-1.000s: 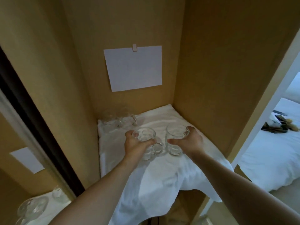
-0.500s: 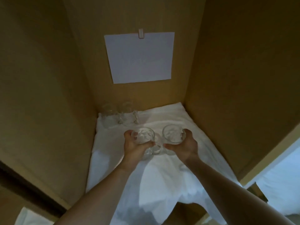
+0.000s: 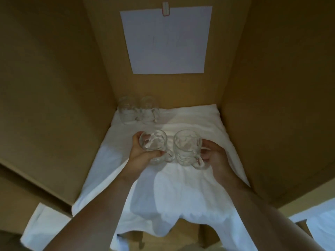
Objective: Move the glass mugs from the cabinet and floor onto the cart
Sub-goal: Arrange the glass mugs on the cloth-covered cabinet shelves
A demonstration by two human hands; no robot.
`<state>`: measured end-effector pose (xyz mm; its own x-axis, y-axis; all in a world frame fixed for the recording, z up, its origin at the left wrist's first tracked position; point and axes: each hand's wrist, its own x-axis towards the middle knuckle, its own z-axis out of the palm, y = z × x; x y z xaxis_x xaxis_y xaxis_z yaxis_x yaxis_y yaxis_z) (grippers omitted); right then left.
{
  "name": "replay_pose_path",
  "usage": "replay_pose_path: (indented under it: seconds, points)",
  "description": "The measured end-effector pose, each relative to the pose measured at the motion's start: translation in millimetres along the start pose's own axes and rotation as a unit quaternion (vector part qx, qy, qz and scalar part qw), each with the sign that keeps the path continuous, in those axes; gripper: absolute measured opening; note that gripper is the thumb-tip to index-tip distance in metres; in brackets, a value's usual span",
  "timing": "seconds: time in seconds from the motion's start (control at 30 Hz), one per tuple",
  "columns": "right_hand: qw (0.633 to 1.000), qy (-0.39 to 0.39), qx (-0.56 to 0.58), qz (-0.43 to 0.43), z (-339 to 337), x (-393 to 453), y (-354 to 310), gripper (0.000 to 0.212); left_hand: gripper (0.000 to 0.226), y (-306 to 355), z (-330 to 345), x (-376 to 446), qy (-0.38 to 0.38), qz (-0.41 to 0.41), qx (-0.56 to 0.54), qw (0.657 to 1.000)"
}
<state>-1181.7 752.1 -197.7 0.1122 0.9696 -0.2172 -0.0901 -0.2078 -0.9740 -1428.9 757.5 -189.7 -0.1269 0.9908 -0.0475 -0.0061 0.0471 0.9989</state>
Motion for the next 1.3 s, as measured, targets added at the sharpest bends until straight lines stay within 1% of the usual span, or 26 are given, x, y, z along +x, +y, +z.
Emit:
replay_pose_path:
  seconds: [0.03, 0.07, 0.13, 0.17, 0.2, 0.27, 0.37, 0.47, 0.57, 0.67, 0.7, 0.77, 0.83, 0.87, 0.9, 0.97, 1.07, 1.13, 1.17, 1.23, 1.27, 1.3]
  points:
    - [0.999, -0.011, -0.036, 0.000, -1, 2, -2, 0.046, 0.088, 0, 0, -1, 0.002, -0.001, 0.003, 1.000]
    - [0.996, -0.040, -0.074, 0.000, -3, 3, -3, 0.047, 0.089, 1, 1, -2, 0.005, -0.001, 0.009, 1.000]
    - [0.981, -0.133, -0.139, 0.002, -1, 6, -5, 0.053, 0.092, 2, 1, -4, 0.012, -0.002, 0.018, 1.000]
    - [0.973, -0.160, -0.165, 0.002, 0, 8, -5, 0.058, 0.092, 2, 1, -4, 0.013, -0.002, 0.020, 1.000]
    - [0.967, -0.179, -0.183, -0.003, 3, 10, -6, 0.063, 0.093, 2, 0, -3, 0.015, -0.002, 0.023, 1.000]
    - [0.967, -0.187, -0.175, -0.012, 7, 12, -7, 0.069, 0.093, 1, -1, -2, 0.011, -0.005, 0.025, 1.000]
    - [0.980, -0.156, -0.121, 0.007, 9, 15, -4, 0.071, 0.091, 2, -6, 4, -0.014, -0.014, 0.013, 1.000]
    - [0.990, -0.102, -0.092, 0.013, 14, 24, -5, 0.065, 0.092, 8, -14, 16, -0.049, -0.030, -0.012, 0.998]
    - [0.997, -0.044, -0.062, 0.015, 27, 46, -21, 0.074, 0.092, 14, -21, 28, -0.070, -0.042, -0.023, 0.996]
    - [1.000, 0.011, -0.021, 0.018, 42, 74, -49, 0.063, 0.089, 16, -24, 39, -0.085, -0.046, -0.014, 0.995]
    - [0.999, 0.027, -0.041, 0.010, 47, 82, -59, 0.068, 0.088, 18, -25, 42, -0.093, -0.045, -0.011, 0.995]
    - [0.993, 0.047, -0.111, -0.011, 57, 100, -73, 0.092, 0.088, 21, -30, 51, -0.108, -0.042, 0.000, 0.993]
    - [0.977, 0.061, -0.200, -0.035, 64, 117, -83, 0.117, 0.089, 21, -35, 59, -0.119, -0.057, -0.017, 0.991]
    - [0.961, 0.072, -0.261, -0.045, 68, 127, -87, 0.125, 0.088, 20, -38, 63, -0.127, -0.066, -0.027, 0.989]
    - [0.938, 0.080, -0.333, -0.052, 73, 133, -93, 0.126, 0.086, 20, -39, 66, -0.136, -0.071, -0.028, 0.988]
    - [0.873, 0.078, -0.476, -0.071, 84, 145, -103, 0.119, 0.081, 20, -40, 72, -0.151, -0.073, -0.003, 0.986]
    - [0.767, 0.053, -0.622, -0.146, 99, 150, -109, 0.107, 0.078, 21, -39, 76, -0.163, -0.077, 0.014, 0.983]
    - [0.701, 0.026, -0.681, -0.211, 106, 158, -103, 0.095, 0.077, 24, -38, 77, -0.172, -0.081, 0.004, 0.982]
    - [0.671, 0.014, -0.700, -0.242, 107, 161, -98, 0.090, 0.071, 28, -37, 76, -0.179, -0.078, -0.003, 0.981]
    - [0.611, -0.006, -0.736, -0.292, 112, 170, -90, 0.087, 0.046, 36, -36, 75, -0.198, -0.071, -0.012, 0.978]
    - [0.581, -0.011, -0.751, -0.314, 115, 173, -87, 0.084, 0.045, 40, -35, 74, -0.214, -0.070, -0.011, 0.974]
    - [0.555, -0.013, -0.762, -0.333, 118, 177, -83, 0.079, 0.051, 42, -35, 74, -0.223, -0.070, -0.010, 0.972]
